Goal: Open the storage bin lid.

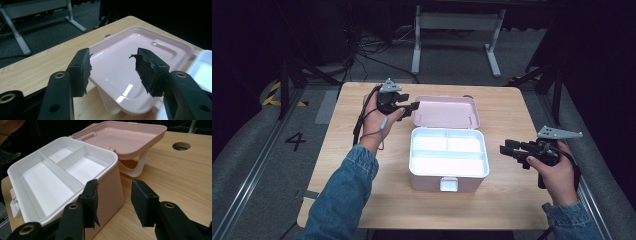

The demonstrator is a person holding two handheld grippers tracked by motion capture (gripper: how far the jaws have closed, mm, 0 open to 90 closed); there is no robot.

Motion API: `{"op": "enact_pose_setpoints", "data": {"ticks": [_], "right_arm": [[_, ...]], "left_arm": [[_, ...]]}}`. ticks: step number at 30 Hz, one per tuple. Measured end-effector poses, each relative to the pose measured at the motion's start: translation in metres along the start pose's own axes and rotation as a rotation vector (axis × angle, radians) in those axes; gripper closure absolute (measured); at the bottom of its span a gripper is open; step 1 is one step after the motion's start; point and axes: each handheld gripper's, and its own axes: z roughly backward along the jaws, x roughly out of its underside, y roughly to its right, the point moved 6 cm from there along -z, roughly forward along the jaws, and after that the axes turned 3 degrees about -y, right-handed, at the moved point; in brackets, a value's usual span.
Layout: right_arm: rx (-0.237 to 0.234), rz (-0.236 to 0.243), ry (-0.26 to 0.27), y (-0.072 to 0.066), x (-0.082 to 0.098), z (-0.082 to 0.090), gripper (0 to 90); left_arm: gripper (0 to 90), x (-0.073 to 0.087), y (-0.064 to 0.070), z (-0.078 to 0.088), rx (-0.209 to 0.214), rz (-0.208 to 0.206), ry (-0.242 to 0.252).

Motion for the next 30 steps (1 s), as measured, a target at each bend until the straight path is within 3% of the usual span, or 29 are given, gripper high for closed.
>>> {"op": "enact_pose_setpoints", "data": {"ticks": [8,11,16,20,24,30], "right_arm": [[0.003,-0.008,-0.006,0.002,-0.002,0.000,56.0],[0.004,-0.010,-0.010,0.004,-0.004,0.000,55.0],[0.003,0.000,-0.021,0.006,-0.006,-0.002,53.3],[0.004,-0.003,-0.039,0.009,-0.008,-0.003,52.2],[0.004,0.011,-0.049,0.015,-0.017,-0.003,50.5],[0.017,0.008,-0.055,0.027,-0.025,-0.001,48.0]], "left_arm": [[43.2,0.004,0.022,0.045,0.056,-0.030,0.007],[42.5,0.010,0.028,0.062,0.052,-0.025,-0.008],[42.6,0.030,0.031,0.082,0.044,-0.019,-0.050],[42.3,0.045,0.028,0.093,0.004,-0.039,-0.074],[41.6,0.063,0.031,0.100,0.002,-0.033,-0.083],[40.4,0.093,0.031,0.107,-0.004,-0.022,-0.144]]}}
